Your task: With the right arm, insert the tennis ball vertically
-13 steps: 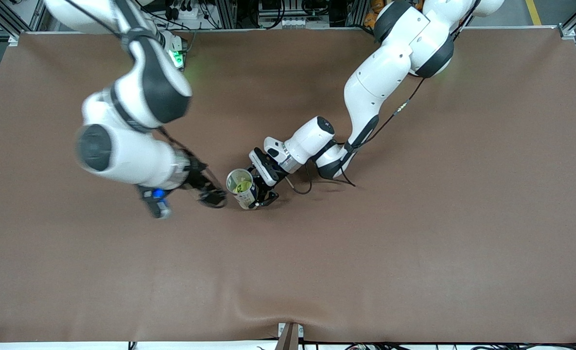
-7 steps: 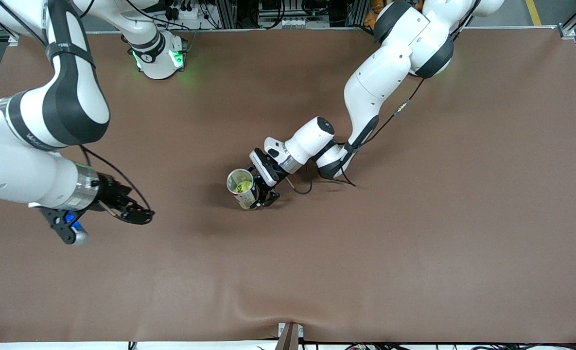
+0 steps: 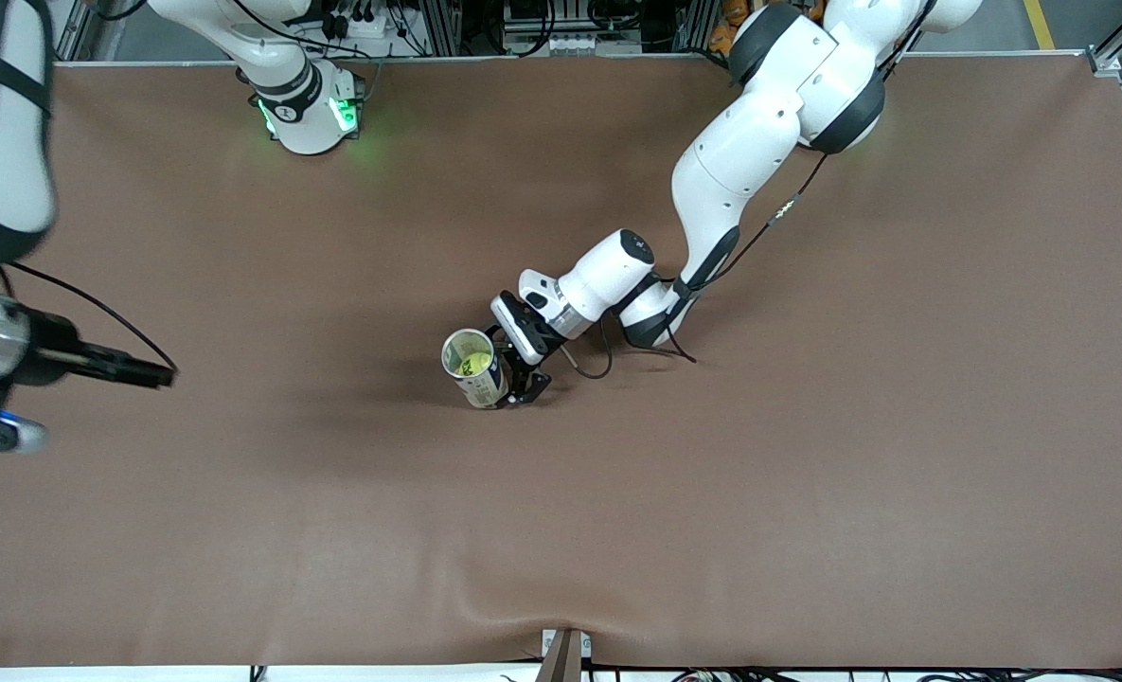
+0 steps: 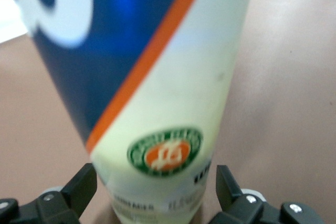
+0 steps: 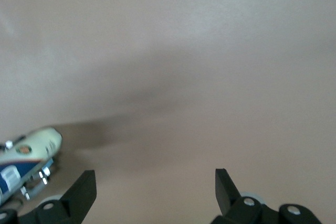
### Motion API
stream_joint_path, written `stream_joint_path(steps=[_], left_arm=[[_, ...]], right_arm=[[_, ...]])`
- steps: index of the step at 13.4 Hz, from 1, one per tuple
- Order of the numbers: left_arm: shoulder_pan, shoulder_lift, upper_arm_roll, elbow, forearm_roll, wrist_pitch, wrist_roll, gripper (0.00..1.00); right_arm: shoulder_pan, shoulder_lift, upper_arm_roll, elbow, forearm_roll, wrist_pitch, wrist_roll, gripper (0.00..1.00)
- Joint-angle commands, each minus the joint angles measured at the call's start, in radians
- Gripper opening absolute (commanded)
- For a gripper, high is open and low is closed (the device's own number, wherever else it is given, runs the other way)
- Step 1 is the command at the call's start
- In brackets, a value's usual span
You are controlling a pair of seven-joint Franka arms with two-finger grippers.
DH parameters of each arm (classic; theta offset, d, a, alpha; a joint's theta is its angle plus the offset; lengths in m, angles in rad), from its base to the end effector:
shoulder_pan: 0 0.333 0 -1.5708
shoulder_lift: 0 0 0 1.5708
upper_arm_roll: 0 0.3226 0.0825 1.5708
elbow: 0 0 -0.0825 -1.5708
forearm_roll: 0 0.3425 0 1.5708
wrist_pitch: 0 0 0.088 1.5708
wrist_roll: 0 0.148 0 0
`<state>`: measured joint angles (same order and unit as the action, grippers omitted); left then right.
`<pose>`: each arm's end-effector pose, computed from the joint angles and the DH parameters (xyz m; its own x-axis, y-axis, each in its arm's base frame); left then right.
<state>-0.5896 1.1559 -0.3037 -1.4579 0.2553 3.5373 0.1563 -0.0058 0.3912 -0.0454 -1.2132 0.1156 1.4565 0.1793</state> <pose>0.5017 -0.5558 0.1424 0.2914 -0.4619 0.8377 -0.8526 -0.5225 0.0085 0.6099 -0.0079 0.5123 0.9635 -0.2133 -0.1616 -0.2268 -0.9714 -0.0704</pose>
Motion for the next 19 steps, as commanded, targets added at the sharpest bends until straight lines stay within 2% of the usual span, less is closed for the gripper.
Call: stream_joint_path(steps=[1, 3, 6, 8, 9, 10, 11, 13, 14, 15, 17, 19], left_arm=[[0.019, -0.015, 0.002, -0.053, -0.011, 0.014, 0.000, 1.00], [0.036, -0.042, 0.002, -0.107, -0.010, 0.014, 0.000, 1.00], [0.043, -0.044, 0.002, -0.127, -0.011, 0.012, -0.003, 1.00], [0.057, -0.051, 0.002, -0.150, -0.011, 0.008, -0.003, 1.00], [0.063, -0.067, 0.002, -0.169, -0.013, 0.005, -0.003, 1.00], [0.071, -0.079, 0.002, -0.192, -0.011, 0.005, -0.004, 1.00], [0.077, -0.093, 0.002, -0.215, -0.011, 0.003, -0.004, 1.00], [0.080, -0.120, 0.000, -0.254, -0.014, 0.002, -0.006, 1.00], [0.092, -0.133, 0.000, -0.269, -0.014, 0.000, -0.006, 1.00], [0.100, -0.145, -0.002, -0.281, -0.014, -0.003, -0.006, 1.00], [0.112, -0.177, -0.008, -0.289, -0.014, -0.062, -0.006, 1.00], [0.135, -0.234, -0.008, -0.300, -0.014, -0.182, -0.006, 1.00]], right_arm=[[-0.020, -0.099, 0.019, -0.034, -0.036, -0.071, -0.139, 1.00], [-0.020, -0.197, 0.019, -0.133, -0.057, -0.082, -0.158, 1.00], [-0.014, -0.369, 0.022, -0.335, -0.063, -0.039, -0.149, 1.00], [-0.006, -0.460, 0.027, -0.452, -0.068, -0.068, -0.150, 1.00], [-0.006, -0.477, 0.027, -0.466, -0.089, -0.067, -0.146, 1.00], [-0.013, -0.471, 0.024, -0.432, -0.105, -0.067, -0.146, 1.00], [-0.026, -0.442, 0.019, -0.345, -0.105, -0.077, -0.158, 1.00], [-0.046, -0.376, 0.018, -0.196, -0.114, -0.189, -0.153, 1.00], [-0.043, -0.362, 0.019, -0.152, -0.135, -0.203, -0.144, 1.00], [-0.048, -0.368, 0.016, -0.132, -0.139, -0.196, -0.153, 1.00], [-0.086, -0.368, 0.013, -0.098, -0.024, -0.200, -0.159, 1.00], [-0.082, -0.373, 0.015, -0.107, -0.007, -0.191, -0.158, 1.00]])
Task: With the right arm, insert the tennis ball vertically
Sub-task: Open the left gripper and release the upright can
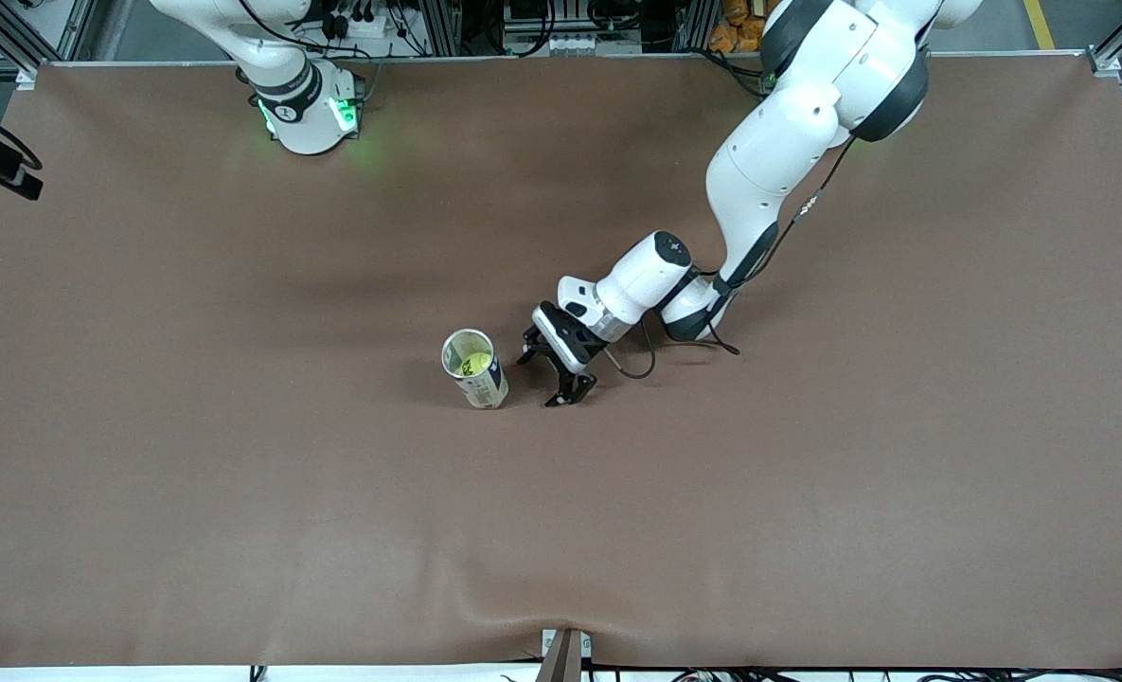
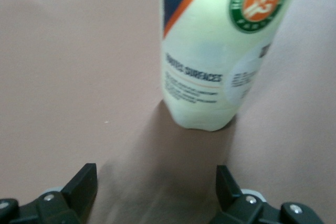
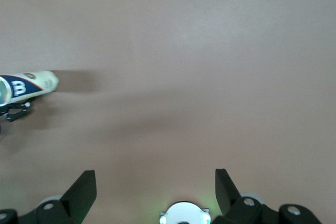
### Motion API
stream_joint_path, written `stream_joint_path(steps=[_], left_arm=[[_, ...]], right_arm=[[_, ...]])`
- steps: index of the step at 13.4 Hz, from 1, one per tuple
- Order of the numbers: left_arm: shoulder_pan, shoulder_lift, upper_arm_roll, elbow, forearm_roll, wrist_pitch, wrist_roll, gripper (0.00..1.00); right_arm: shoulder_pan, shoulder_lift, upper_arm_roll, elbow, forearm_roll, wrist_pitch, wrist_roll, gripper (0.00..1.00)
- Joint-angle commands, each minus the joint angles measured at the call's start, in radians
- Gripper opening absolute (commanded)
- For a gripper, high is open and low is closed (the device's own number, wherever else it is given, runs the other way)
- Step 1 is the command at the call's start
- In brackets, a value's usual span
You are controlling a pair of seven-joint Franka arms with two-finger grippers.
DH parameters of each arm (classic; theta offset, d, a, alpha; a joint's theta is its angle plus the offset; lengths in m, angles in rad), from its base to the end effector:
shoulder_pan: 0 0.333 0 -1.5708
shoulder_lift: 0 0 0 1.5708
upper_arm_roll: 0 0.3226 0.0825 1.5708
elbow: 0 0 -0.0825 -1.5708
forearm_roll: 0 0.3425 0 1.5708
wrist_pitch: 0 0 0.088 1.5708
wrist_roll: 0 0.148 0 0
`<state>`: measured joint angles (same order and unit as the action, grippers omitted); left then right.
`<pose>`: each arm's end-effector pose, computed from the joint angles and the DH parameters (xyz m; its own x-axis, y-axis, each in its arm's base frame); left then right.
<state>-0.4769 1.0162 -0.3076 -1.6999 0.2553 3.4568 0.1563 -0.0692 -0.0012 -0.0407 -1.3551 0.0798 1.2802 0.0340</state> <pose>0.5083 -0.4891 0.1341 0.3975 -0.5560 0.7299 -0.8315 -0.5547 0.0303 0.4742 -0.0389 0.6564 0.9899 -0.1203 -0.0753 -0.1260 -0.9892 -0.0754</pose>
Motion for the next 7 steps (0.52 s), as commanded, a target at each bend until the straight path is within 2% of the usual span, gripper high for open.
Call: stream_joint_path(steps=[1, 3, 6, 7], left_arm=[[0.026, -0.109, -0.005, -0.057, -0.014, -0.141, -0.006, 1.00], [0.046, -0.111, -0.005, -0.057, -0.014, -0.165, -0.006, 1.00], [0.083, -0.163, -0.005, -0.049, -0.016, -0.330, -0.004, 1.00], [0.107, -0.171, -0.004, -0.052, -0.014, -0.346, -0.004, 1.00]], right_arm=[[-0.014, 0.020, 0.012, 0.025, 0.026, 0.004, -0.012, 1.00], [-0.012, 0.003, 0.015, -0.008, 0.026, 0.008, -0.012, 1.00], [0.006, -0.101, 0.016, -0.172, 0.021, 0.111, -0.012, 1.00], [0.006, -0.117, 0.018, -0.197, 0.018, 0.123, -0.014, 1.00]])
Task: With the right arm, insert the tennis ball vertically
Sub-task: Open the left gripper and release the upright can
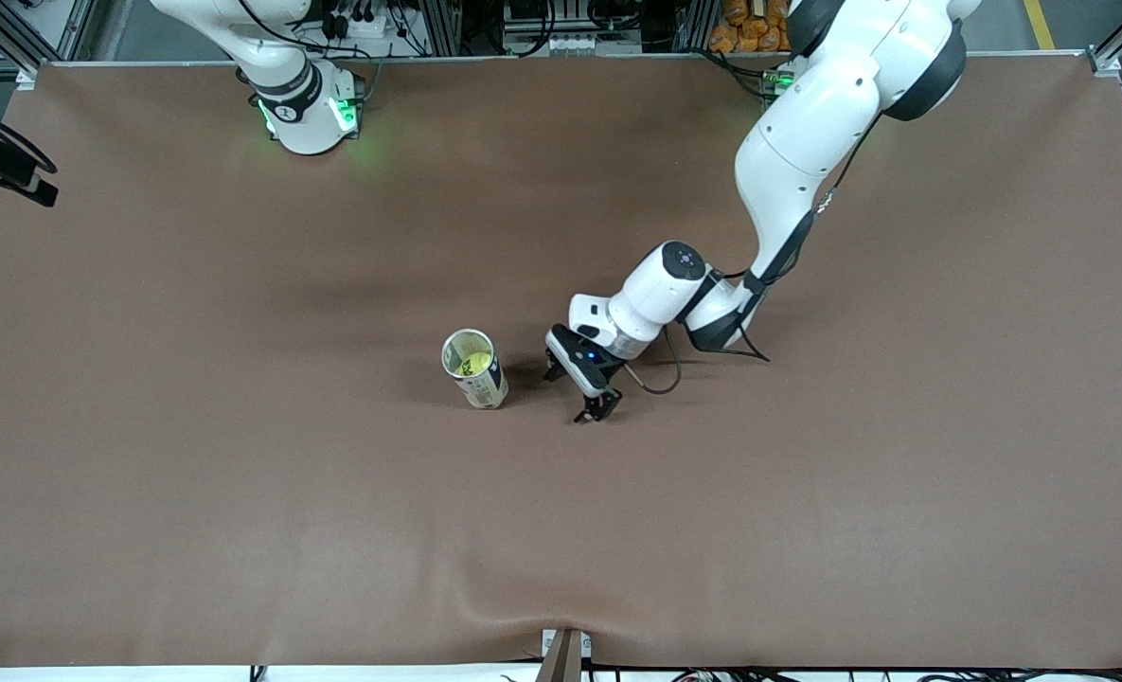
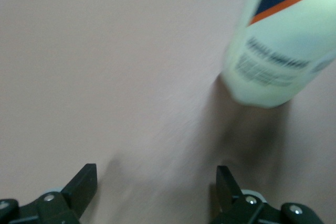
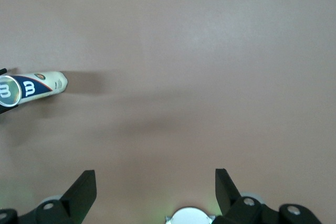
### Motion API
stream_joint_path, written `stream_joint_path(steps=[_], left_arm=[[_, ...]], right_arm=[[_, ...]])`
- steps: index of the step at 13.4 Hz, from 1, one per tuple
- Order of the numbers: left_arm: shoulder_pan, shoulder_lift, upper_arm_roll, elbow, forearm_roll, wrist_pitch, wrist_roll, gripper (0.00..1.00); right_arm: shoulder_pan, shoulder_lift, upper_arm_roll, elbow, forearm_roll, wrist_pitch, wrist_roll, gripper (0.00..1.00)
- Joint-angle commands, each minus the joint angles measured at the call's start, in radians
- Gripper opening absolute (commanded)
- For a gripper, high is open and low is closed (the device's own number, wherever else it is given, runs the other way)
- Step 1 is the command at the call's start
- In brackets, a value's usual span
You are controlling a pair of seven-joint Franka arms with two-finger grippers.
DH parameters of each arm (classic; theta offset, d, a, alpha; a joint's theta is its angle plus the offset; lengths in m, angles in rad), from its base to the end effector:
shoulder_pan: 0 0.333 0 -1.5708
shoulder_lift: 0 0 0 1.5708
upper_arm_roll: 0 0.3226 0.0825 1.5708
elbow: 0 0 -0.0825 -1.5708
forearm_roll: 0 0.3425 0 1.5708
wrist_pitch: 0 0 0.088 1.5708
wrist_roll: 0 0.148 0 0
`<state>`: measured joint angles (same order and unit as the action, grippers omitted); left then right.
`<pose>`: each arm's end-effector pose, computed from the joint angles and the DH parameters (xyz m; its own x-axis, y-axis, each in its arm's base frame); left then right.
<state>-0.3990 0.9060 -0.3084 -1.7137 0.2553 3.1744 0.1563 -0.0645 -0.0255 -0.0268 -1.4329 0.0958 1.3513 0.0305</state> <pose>0.5444 -0.4480 0.1578 0.4855 -0.6507 0.5839 -0.8070 -0.5903 0.0132 0.4776 -0.0282 0.6428 0.9933 -0.1005 -0.0580 -0.1056 -0.9900 -0.0933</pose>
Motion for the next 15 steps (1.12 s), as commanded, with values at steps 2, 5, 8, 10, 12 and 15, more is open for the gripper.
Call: stream_joint_path(steps=[2, 5, 8, 10, 12, 15], left_arm=[[0.081, -0.079, -0.003, -0.040, -0.004, -0.118, 0.005, 1.00], [0.129, -0.108, 0.000, -0.040, -0.002, -0.220, 0.008, 1.00], [0.192, -0.142, -0.001, -0.038, -0.002, -0.301, 0.011, 1.00], [0.232, -0.177, -0.006, -0.034, -0.002, -0.375, 0.012, 1.00], [0.265, -0.240, -0.018, -0.035, -0.017, -0.453, 0.000, 1.00], [0.318, -0.312, -0.027, -0.006, -0.019, -0.637, 0.002, 1.00]], right_arm=[[0.009, -0.090, 0.011, -0.116, -0.008, 0.060, -0.020, 1.00], [0.023, -0.085, 0.011, -0.110, -0.033, 0.060, -0.021, 1.00], [0.025, -0.083, 0.011, -0.104, -0.033, 0.058, -0.021, 1.00], [0.023, -0.082, 0.011, -0.103, -0.033, 0.057, -0.021, 1.00], [0.025, -0.082, 0.011, -0.103, -0.033, 0.058, -0.021, 1.00], [0.025, -0.082, 0.011, -0.103, -0.033, 0.058, -0.023, 1.00]])
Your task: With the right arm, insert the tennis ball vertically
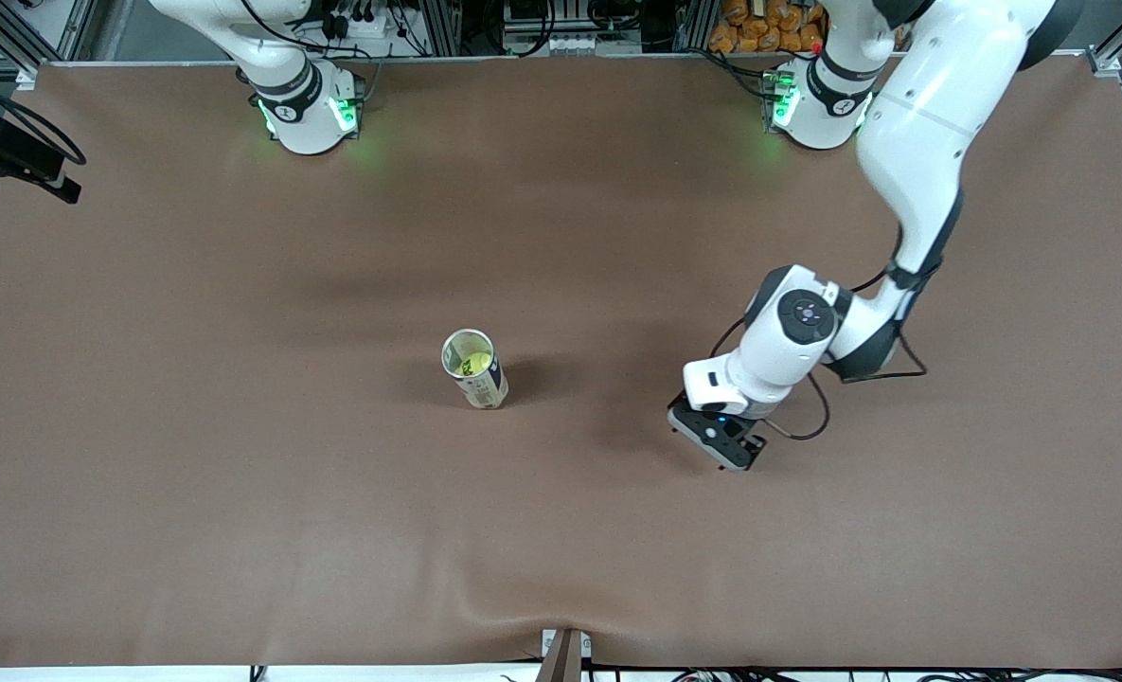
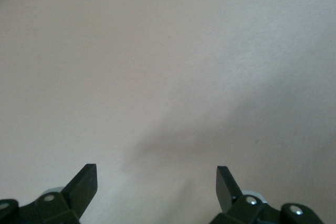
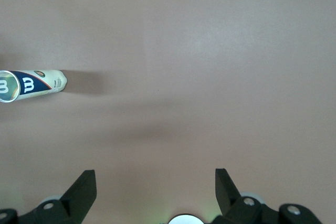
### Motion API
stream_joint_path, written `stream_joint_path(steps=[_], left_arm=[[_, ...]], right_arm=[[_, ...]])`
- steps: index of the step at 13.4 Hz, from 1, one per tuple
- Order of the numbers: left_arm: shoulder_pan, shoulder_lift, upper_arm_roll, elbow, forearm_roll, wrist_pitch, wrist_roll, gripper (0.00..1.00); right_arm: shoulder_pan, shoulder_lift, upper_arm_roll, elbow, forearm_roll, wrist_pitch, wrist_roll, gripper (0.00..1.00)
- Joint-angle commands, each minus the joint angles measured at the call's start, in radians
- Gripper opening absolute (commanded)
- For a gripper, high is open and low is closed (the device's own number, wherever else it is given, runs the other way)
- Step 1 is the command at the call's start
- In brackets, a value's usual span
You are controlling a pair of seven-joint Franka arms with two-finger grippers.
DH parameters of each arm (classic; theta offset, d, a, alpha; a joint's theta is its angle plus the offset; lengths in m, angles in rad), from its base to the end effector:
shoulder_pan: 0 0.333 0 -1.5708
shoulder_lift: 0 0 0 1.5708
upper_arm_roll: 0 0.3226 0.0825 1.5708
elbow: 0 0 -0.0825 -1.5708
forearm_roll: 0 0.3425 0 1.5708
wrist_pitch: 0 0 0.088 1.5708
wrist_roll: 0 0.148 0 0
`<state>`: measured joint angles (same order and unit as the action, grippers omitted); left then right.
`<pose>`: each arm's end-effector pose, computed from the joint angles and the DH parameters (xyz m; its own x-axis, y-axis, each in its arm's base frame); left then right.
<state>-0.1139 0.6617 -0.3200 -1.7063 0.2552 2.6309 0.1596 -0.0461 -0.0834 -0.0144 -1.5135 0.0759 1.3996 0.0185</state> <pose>0.6345 -0.2649 0.2484 0.7231 -0.6227 0.2991 -0.6429 -0.7650 -0.0384 0.4661 -0.0164 0.6409 0.9973 -0.0659 -0.0314 -0.0681 -0.9948 -0.0757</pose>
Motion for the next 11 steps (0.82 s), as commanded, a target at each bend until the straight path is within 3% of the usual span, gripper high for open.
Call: stream_joint_path(steps=[1, 5, 7, 11], left_arm=[[0.046, -0.091, -0.025, -0.007, -0.040, -0.135, -0.005, 1.00], [0.106, -0.233, -0.025, 0.026, -0.129, -0.412, -0.002, 1.00], [0.128, -0.261, -0.024, 0.118, -0.221, -0.604, -0.005, 1.00], [0.141, -0.294, -0.011, 0.236, -0.224, -0.848, -0.009, 1.00]], right_arm=[[0.006, -0.024, -0.001, -0.022, -0.013, 0.010, -0.011, 1.00], [0.006, -0.024, -0.001, -0.022, -0.037, 0.010, -0.078, 1.00], [0.025, -0.024, 0.010, -0.022, -0.085, 0.006, -0.133, 1.00], [0.025, -0.024, 0.010, -0.022, -0.085, 0.004, -0.132, 1.00]])
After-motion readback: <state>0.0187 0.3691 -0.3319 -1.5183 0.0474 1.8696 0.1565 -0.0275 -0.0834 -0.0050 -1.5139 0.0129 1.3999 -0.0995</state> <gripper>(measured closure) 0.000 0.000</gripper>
